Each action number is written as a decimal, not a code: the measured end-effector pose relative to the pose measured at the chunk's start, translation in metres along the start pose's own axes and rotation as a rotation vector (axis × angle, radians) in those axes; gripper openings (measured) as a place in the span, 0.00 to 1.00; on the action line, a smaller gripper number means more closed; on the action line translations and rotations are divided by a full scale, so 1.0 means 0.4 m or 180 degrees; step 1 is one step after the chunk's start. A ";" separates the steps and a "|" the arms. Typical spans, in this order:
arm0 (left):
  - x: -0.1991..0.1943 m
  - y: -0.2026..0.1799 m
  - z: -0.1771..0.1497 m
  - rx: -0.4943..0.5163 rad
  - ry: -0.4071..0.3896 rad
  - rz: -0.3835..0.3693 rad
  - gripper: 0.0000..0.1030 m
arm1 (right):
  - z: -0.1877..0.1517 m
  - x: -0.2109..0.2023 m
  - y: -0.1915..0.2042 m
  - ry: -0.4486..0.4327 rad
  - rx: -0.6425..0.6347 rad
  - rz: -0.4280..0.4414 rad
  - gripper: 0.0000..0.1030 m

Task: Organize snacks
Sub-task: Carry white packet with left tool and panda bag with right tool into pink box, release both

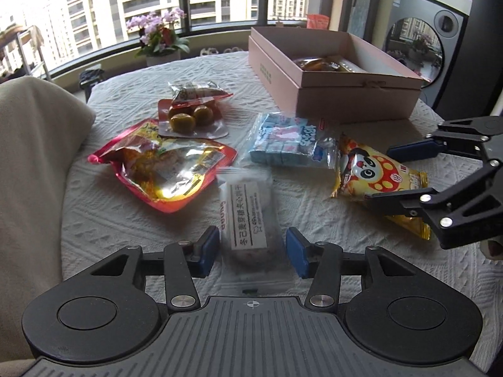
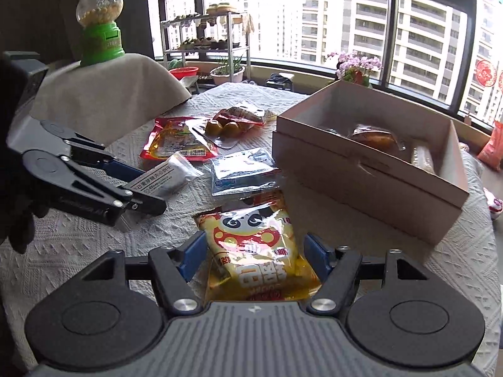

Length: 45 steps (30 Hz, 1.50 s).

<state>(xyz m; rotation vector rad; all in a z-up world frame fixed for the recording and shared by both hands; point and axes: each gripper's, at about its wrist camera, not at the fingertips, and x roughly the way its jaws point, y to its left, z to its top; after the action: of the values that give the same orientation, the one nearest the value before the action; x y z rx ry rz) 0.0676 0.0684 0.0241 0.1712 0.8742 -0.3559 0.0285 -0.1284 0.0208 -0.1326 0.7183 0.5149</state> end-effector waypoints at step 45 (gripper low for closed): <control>0.214 -0.085 0.515 -0.0823 -0.0649 -0.1027 0.42 | 0.371 -0.170 -0.450 -0.0566 0.1153 -0.0685 0.53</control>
<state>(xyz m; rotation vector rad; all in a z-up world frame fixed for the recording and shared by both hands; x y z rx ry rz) 0.2529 -0.0428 0.0882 -0.2453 0.7370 -0.5462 0.1625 -0.2691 0.1668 0.1718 0.6039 0.1823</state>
